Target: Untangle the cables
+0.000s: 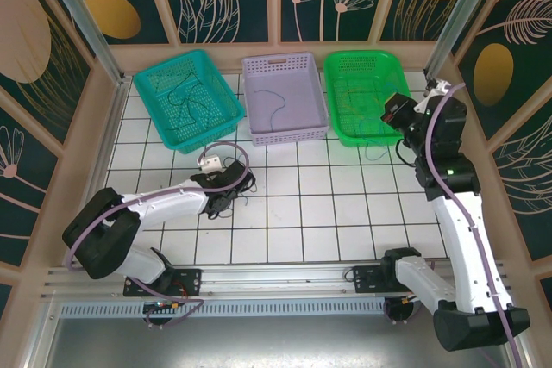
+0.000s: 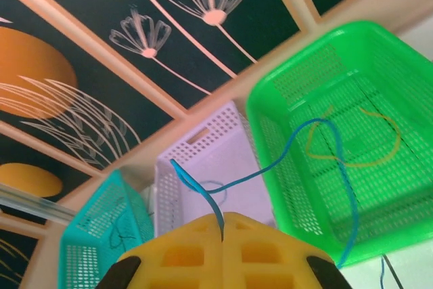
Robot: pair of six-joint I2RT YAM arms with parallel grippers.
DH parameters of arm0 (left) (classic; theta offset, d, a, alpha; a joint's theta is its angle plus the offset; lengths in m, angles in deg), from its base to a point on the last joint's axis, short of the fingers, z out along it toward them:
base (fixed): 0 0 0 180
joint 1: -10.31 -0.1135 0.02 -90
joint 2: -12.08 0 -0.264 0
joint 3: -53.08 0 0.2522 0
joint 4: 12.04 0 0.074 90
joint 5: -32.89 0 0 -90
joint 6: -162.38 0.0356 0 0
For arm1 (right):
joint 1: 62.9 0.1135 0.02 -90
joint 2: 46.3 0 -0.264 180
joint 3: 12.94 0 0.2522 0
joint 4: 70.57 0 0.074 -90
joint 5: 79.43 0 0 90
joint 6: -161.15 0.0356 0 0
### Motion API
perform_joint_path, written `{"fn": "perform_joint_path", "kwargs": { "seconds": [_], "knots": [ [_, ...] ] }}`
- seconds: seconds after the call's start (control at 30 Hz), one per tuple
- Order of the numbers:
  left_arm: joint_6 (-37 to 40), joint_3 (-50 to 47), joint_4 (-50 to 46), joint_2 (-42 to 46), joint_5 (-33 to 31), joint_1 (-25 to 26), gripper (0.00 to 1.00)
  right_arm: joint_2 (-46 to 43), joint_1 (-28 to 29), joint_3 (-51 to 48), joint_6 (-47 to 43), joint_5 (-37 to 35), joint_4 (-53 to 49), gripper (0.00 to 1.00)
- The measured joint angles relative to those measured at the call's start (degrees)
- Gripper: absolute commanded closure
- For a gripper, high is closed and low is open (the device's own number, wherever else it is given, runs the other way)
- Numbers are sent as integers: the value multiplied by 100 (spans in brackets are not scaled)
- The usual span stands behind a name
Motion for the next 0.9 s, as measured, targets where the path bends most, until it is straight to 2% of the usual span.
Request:
{"fn": "perform_joint_path", "kwargs": {
  "seconds": [0.03,0.13,0.37,0.43,0.67,0.9],
  "knots": [
    [2,26,-4,13,28,0,54,20,11,63,-68,46,13,100],
    [33,219,-17,177,166,-4,44,94,33,177,-391,286,105,100],
    [96,1091,92,997,542,-15,36,138,424,184,-1401,1482,883,100],
    [122,1397,157,1207,678,-15,35,140,531,184,-1674,1886,1128,100],
    [70,2162,739,1421,1274,-15,41,514,573,227,-2223,3355,1661,100],
    [-581,2406,1821,1329,2142,-22,46,966,754,170,-2315,4413,1812,100]
  ]
}}
